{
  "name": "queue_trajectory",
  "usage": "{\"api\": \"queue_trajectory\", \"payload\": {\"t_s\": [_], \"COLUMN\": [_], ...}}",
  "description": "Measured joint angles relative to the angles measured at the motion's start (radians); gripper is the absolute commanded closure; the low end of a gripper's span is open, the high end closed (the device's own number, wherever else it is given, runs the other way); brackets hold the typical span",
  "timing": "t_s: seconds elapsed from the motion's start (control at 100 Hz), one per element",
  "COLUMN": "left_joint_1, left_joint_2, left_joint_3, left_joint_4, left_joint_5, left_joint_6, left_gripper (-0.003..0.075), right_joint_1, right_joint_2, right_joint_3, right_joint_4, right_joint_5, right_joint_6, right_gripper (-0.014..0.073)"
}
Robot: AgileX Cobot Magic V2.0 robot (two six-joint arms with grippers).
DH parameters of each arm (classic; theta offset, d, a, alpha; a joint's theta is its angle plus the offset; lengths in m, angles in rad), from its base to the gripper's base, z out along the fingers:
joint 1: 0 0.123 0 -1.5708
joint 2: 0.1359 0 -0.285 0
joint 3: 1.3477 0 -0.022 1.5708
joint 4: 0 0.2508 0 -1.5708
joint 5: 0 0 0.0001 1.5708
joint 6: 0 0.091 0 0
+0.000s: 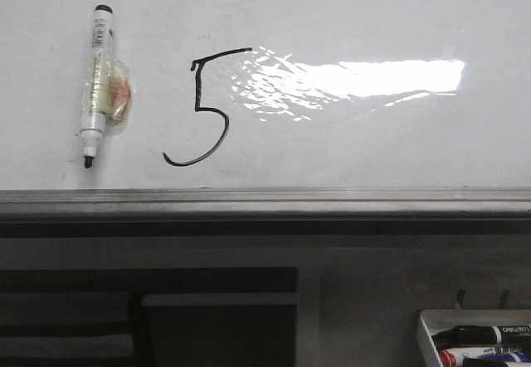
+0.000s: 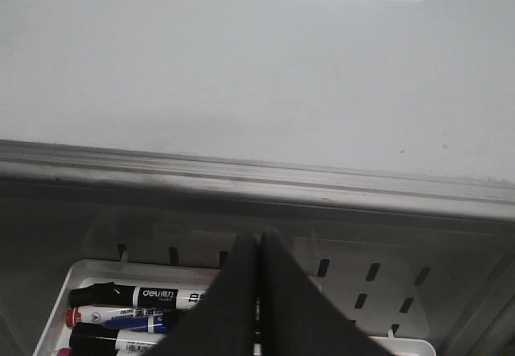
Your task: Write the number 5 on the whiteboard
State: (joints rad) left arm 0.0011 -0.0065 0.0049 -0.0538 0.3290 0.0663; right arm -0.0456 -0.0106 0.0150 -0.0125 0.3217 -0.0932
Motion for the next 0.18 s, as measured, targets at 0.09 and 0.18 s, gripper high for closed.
{"api": "queue_trajectory", "payload": {"t_s": [0.09,0.18], "left_joint_1": [0.0,0.0], "left_joint_2": [0.0,0.0], "left_joint_3": [0.0,0.0], "left_joint_4": [0.0,0.0], "left_joint_5": [0.0,0.0], "left_joint_6": [0.0,0.0], "left_gripper": [0.0741,0.0741], "right_joint_1": [0.0,0.0], "right_joint_2": [0.0,0.0], "right_joint_3": [0.0,0.0], "right_joint_4": [0.0,-0.002], "right_joint_5": [0.0,0.0], "right_joint_6": [0.0,0.0], "right_gripper": [0.0655,0.0655]}}
